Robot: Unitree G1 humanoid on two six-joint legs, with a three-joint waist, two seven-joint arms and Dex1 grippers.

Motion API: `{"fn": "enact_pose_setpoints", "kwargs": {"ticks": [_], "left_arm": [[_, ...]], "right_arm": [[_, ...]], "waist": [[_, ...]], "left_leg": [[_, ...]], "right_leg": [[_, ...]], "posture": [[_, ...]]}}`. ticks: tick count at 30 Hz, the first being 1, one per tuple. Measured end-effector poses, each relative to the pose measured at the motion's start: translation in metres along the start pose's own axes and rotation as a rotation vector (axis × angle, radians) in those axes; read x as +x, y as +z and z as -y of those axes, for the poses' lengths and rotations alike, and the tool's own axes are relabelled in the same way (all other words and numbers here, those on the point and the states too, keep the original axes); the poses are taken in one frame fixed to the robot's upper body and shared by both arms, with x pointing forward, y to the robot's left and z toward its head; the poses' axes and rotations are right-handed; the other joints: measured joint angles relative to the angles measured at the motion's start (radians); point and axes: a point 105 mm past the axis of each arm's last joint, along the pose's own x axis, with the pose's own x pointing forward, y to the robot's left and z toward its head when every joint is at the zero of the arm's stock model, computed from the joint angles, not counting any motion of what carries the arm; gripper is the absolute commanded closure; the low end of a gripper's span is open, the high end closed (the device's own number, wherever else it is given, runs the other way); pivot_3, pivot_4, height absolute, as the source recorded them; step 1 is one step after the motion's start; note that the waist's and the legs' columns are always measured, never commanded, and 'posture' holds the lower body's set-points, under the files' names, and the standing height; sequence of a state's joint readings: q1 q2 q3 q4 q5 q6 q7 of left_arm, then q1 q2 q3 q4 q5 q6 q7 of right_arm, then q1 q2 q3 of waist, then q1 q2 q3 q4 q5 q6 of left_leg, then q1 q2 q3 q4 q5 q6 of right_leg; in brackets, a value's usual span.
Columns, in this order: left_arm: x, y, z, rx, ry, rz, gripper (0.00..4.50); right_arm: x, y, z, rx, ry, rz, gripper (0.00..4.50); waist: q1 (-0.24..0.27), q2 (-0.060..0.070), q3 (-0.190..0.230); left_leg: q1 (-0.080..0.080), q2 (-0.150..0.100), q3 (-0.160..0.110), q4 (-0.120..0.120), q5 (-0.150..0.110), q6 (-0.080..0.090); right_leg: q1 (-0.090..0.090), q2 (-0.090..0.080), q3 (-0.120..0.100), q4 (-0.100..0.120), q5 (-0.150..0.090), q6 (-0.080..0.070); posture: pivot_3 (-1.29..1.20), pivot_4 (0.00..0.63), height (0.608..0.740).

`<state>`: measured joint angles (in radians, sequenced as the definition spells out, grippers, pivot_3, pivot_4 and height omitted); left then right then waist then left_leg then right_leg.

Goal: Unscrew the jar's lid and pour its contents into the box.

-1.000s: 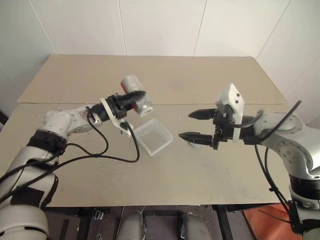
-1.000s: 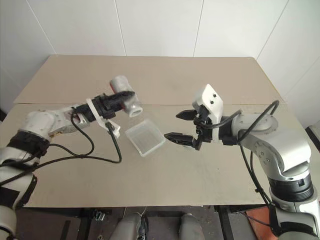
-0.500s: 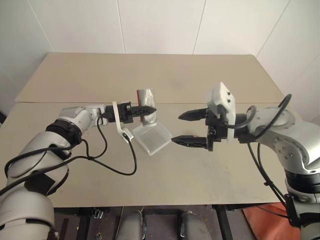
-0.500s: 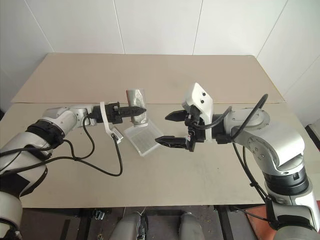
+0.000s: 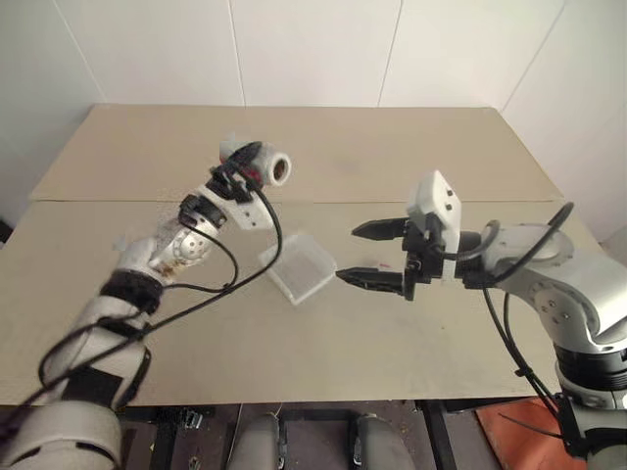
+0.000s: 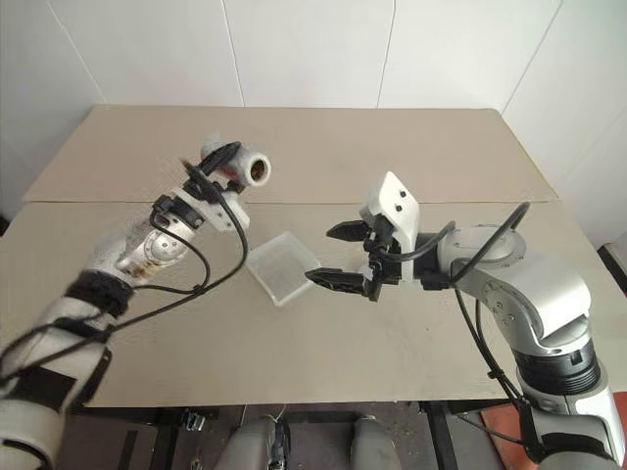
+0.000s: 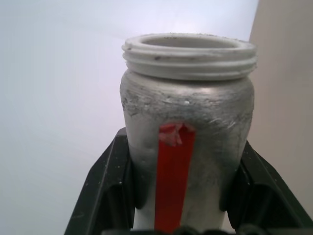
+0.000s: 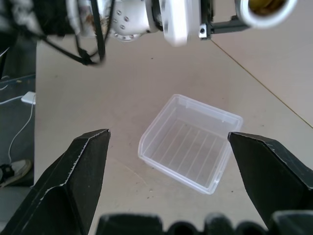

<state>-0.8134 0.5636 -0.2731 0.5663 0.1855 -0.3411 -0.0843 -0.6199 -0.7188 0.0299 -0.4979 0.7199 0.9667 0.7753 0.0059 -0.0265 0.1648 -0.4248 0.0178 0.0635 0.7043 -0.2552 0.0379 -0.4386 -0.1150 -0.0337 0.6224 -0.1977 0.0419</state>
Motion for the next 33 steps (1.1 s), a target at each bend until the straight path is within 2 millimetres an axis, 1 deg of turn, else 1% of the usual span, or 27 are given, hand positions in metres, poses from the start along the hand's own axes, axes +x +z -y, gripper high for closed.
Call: {"fn": "enact_pose_setpoints", "kwargs": {"ticks": [1,3,5,6,8,10,11,13,14,15,17,18,19,20,22,24,26,29,31,33], "left_arm": [[-0.002,-0.003,-0.003,-0.131,-0.006,-0.049,2.57],[-0.007,-0.006,-0.016,-0.367,0.022,-0.13,2.57],[-0.012,-0.005,-0.028,-0.513,0.054,-0.182,2.57],[-0.015,-0.003,-0.029,-0.536,0.05,-0.196,2.57],[-0.029,-0.003,-0.021,-0.52,-0.001,-0.22,2.57],[-0.041,-0.009,-0.005,-0.532,-0.047,-0.267,2.57],[-0.047,-0.016,0.003,-0.528,-0.059,-0.305,2.57],[-0.051,-0.022,0.008,-0.472,-0.06,-0.336,2.57],[-0.05,-0.021,0.007,-0.411,-0.05,-0.326,2.57],[-0.048,-0.017,0.004,-0.311,-0.037,-0.297,2.57],[-0.043,-0.008,-0.006,-0.058,0.003,-0.212,2.57],[-0.04,-0.001,-0.011,0.159,0.011,-0.139,2.57],[-0.038,0.005,-0.015,0.324,0.017,-0.074,2.57],[-0.035,0.014,-0.016,0.545,0.011,0.02,2.57],[-0.032,0.03,-0.01,0.893,-0.016,0.223,2.57],[-0.03,0.034,0.001,1.063,-0.038,0.349,2.57],[-0.03,0.028,0.021,1.236,-0.094,0.475,2.57],[-0.03,0.024,0.036,1.371,-0.126,0.585,2.57],[-0.026,0.027,0.042,1.455,-0.129,0.668,2.57],[-0.023,0.032,0.046,1.495,-0.119,0.727,2.57]], "right_arm": [[0.0,0.0,0.001,0.003,-0.006,0.004,0.02],[0.0,0.001,0.004,0.016,-0.029,0.021,0.02],[-0.002,0.002,0.007,0.03,-0.05,0.044,0.02],[-0.003,0.003,0.008,0.034,-0.061,0.054,0.02],[-0.004,0.004,0.009,0.048,-0.071,0.075,0.02],[-0.006,0.002,0.01,0.064,-0.082,0.083,0.02],[-0.006,0.002,0.01,0.067,-0.08,0.085,0.02],[-0.006,0.002,0.009,0.067,-0.075,0.087,0.02],[-0.006,0.003,0.009,0.067,-0.074,0.087,0.02],[-0.006,0.003,0.009,0.065,-0.071,0.089,0.02],[-0.008,0.003,0.009,0.057,-0.07,0.085,0.02],[-0.008,0.003,0.009,0.051,-0.071,0.085,0.02],[-0.009,0.004,0.01,0.045,-0.071,0.084,0.02],[-0.009,0.003,0.01,0.037,-0.074,0.078,0.02],[-0.01,0.003,0.01,0.019,-0.073,0.067,0.02],[-0.009,0.004,0.01,0.004,-0.073,0.061,0.02],[-0.006,0.004,0.01,-0.009,-0.071,0.049,0.02],[-0.007,0.005,0.012,-0.022,-0.084,0.046,0.02],[-0.007,0.007,0.013,-0.027,-0.091,0.05,0.02],[-0.006,0.01,0.012,-0.036,-0.092,0.061,0.02]], "waist": [[-0.001,0.0,0.0],[-0.005,0.0,0.0],[-0.007,0.0,0.0],[-0.007,0.0,0.0],[-0.011,0.0,0.0],[-0.01,0.0,0.0],[-0.009,0.0,0.0],[-0.008,0.0,0.0],[-0.004,0.0,0.0],[0.0,0.0,0.0],[0.005,0.0,0.0],[0.006,0.0,0.0],[0.006,0.0,0.0],[0.008,0.0,0.0],[0.01,0.0,0.0],[0.012,0.001,0.0],[0.01,0.001,0.0],[0.008,0.0,0.0],[0.009,0.0,0.0],[0.008,0.0,0.0]], "left_leg": [[0.0,-0.001,-0.001,0.001,0.0,0.001],[0.001,-0.001,-0.003,0.001,-0.003,0.005],[0.002,-0.002,-0.004,0.001,-0.003,0.006],[0.003,-0.002,-0.004,0.001,-0.004,0.006],[0.006,-0.002,-0.003,0.0,-0.004,0.006],[0.008,-0.002,-0.003,0.0,-0.004,0.007],[0.008,-0.002,-0.003,0.0,-0.004,0.007],[0.008,-0.002,-0.003,0.0,-0.004,0.007],[0.009,-0.002,-0.003,0.0,-0.004,0.007],[0.009,-0.003,-0.003,0.0,-0.004,0.007],[0.012,-0.003,-0.003,0.0,-0.004,0.007],[0.012,-0.003,-0.003,0.0,-0.004,0.007],[0.013,-0.003,-0.002,-0.001,-0.004,0.007],[0.013,-0.003,-0.002,-0.001,-0.004,0.007],[0.015,-0.003,0.0,-0.002,-0.004,0.007],[0.016,-0.003,0.002,-0.003,-0.005,0.008],[0.014,-0.003,0.005,-0.003,-0.005,0.008],[0.008,-0.002,0.005,-0.003,-0.004,0.007],[0.004,-0.002,0.005,-0.002,-0.004,0.006],[0.003,-0.002,0.005,-0.002,-0.003,0.006]], "right_leg": [[0.0,0.0,0.0,0.0,0.0,0.0],[0.001,0.001,0.001,0.001,0.0,0.0],[0.002,0.001,0.002,0.002,0.0,0.0],[0.002,0.001,0.002,0.002,0.0,0.0],[0.004,0.001,0.004,0.002,0.0,0.0],[0.005,0.002,0.005,0.002,0.0,0.0],[0.005,0.002,0.005,0.002,0.0,0.0],[0.005,0.002,0.005,0.003,0.001,-0.001],[0.006,0.002,0.005,0.003,0.001,-0.001],[0.006,0.002,0.005,0.002,0.001,-0.001],[0.008,0.002,0.006,0.002,0.001,-0.001],[0.008,0.002,0.005,0.001,0.001,-0.002],[0.009,0.002,0.006,0.001,0.001,-0.002],[0.009,0.002,0.006,0.001,0.001,-0.002],[0.012,0.002,0.005,0.001,0.001,-0.002],[0.013,0.002,0.005,0.001,0.001,-0.001],[0.011,0.002,0.004,0.001,0.001,-0.001],[0.005,0.002,0.004,0.002,0.001,-0.001],[0.001,0.002,0.003,0.003,0.001,-0.001],[0.0,0.002,0.003,0.003,0.001,-0.001]], "posture": [[0.0,0.15,0.74],[0.0,0.15,0.74],[0.0,0.15,0.74],[0.0,0.15,0.74],[0.0,0.15,0.74],[0.0,0.15,0.74],[0.0,0.15,0.74],[0.0,0.15,0.74],[0.0,0.15,0.74],[0.0,0.15,0.74],[0.0,0.15,0.74],[0.0,0.15,0.74],[0.0,0.15,0.74],[0.0,0.15,0.74],[0.0,0.15,0.74],[0.0,0.15,0.74],[0.0,0.15,0.74],[0.0,0.15,0.74],[0.0,0.15,0.74],[0.0,0.15,0.74]]}}
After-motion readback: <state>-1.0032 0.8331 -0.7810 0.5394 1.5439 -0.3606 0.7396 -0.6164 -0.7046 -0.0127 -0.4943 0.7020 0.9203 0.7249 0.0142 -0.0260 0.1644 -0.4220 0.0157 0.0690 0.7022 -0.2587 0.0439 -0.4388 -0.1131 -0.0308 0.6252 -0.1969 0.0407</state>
